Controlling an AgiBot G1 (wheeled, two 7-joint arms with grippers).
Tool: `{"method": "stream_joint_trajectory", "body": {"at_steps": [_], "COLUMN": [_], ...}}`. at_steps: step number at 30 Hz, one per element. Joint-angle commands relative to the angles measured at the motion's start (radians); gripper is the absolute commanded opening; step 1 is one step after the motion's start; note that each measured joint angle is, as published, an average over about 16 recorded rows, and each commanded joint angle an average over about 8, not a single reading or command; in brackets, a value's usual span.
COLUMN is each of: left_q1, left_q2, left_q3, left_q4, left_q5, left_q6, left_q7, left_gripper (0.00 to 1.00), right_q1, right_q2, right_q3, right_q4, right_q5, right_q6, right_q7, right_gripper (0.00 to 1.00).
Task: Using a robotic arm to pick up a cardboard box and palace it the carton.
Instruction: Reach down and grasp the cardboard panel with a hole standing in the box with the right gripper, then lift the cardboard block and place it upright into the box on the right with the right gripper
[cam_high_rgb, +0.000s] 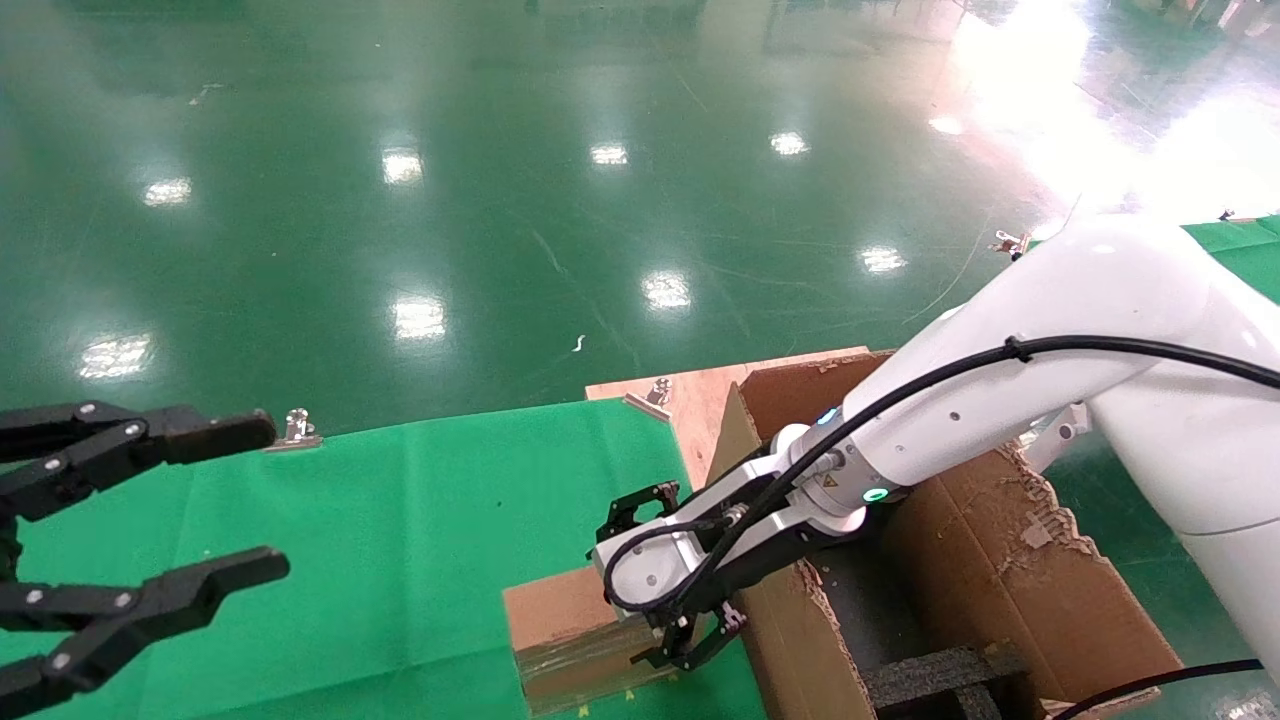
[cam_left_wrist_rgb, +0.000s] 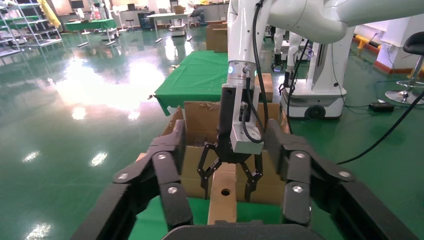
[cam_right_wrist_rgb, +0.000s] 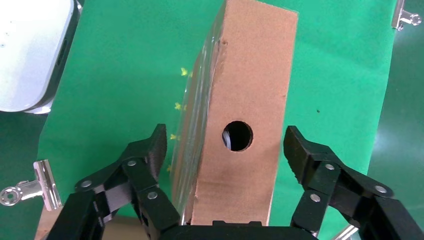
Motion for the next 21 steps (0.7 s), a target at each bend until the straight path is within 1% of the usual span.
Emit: {"method": "stream_joint_trajectory", "body": {"at_steps": [1, 21], "left_q1": [0.0, 0.0], "left_q2": [0.0, 0.0], "left_q3": [0.0, 0.0], "left_q4": [0.0, 0.0], "left_q5": [0.0, 0.0], "left_q6": [0.0, 0.0], "left_q7": [0.0, 0.0], "left_gripper": [1.0, 1.0], "right_q1": [0.0, -0.002], "right_q2": [0.0, 0.002], "right_q3": [0.001, 0.003], "right_q4": [0.0, 0.0], "right_q5": [0.0, 0.003], "right_q6": [0.0, 0.002], "right_q7": [0.0, -0.001], "right_gripper": [0.0, 0.0]}}
